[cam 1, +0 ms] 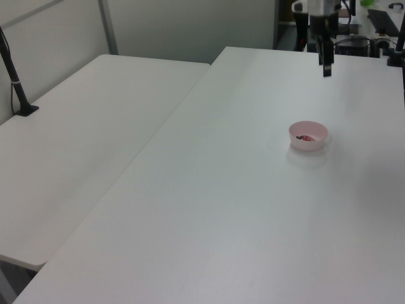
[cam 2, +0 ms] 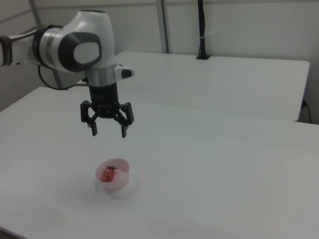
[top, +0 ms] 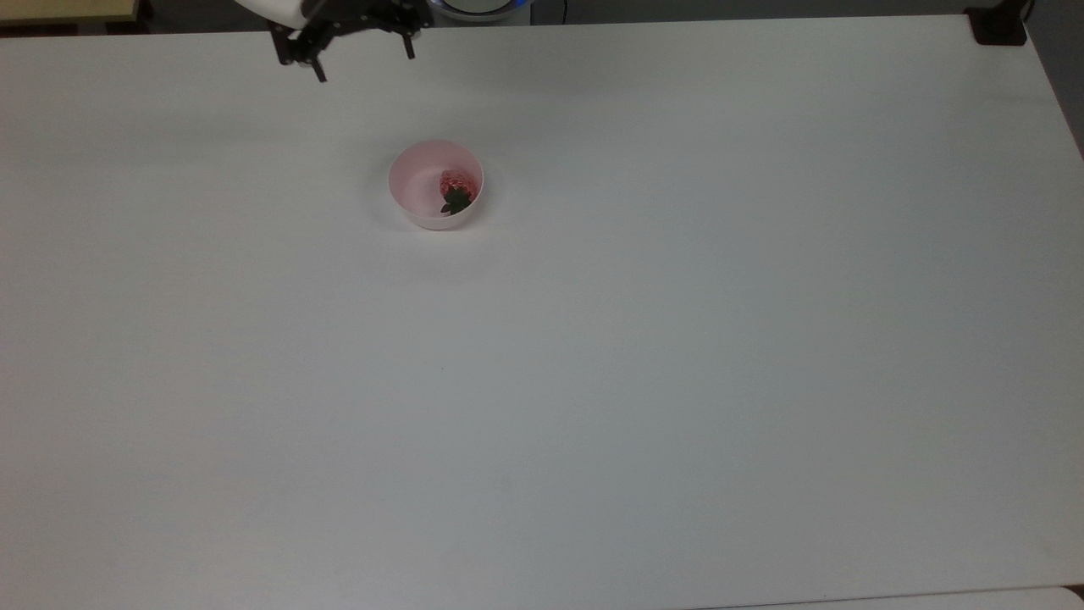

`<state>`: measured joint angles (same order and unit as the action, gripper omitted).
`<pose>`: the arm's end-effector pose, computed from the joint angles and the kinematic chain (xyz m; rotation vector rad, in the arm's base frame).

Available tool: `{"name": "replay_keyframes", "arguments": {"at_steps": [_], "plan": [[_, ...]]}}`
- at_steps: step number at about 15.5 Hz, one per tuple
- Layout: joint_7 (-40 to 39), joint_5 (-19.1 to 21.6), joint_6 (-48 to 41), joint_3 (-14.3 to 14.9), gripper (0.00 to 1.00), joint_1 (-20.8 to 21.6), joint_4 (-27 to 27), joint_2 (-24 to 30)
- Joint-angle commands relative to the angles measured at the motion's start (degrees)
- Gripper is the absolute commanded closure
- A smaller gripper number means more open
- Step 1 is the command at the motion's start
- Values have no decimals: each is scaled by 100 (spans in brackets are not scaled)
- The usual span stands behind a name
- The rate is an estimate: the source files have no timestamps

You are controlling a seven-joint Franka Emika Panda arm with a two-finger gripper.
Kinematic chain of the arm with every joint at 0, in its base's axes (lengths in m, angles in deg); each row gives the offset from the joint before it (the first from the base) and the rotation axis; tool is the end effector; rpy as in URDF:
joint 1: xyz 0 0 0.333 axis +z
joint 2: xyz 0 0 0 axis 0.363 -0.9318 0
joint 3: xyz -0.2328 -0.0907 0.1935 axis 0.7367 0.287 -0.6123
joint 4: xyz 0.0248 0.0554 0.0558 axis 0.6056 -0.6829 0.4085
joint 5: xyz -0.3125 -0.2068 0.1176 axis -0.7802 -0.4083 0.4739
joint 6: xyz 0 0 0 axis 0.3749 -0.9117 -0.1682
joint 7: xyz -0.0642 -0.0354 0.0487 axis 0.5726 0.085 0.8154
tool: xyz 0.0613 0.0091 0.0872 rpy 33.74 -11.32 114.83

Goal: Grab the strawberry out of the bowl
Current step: 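Lower the open gripper into the pink bowl around the strawberry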

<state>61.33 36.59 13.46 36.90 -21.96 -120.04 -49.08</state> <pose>0.5252 -0.0638 0.5082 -3.0770 -0.5354 0.2235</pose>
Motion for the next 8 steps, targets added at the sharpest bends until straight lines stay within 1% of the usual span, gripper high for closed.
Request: {"name": "replay_keyframes", "arguments": {"at_steps": [1, 2, 3, 4, 5, 7, 8], "plan": [[182, -92, 464, -236, 12, 32, -558, -17], [418, -84, 578, -332, 18, 32, -620, -105], [725, -84, 675, -411, 26, 32, -655, -193], [989, -84, 780, -429, 36, 41, -682, -307], [1157, -84, 886, -473, 37, 59, -708, -421], [1404, -84, 1167, -657, 37, 50, -770, -632], [1509, -84, 1316, -667, 37, 50, -770, -755]]}}
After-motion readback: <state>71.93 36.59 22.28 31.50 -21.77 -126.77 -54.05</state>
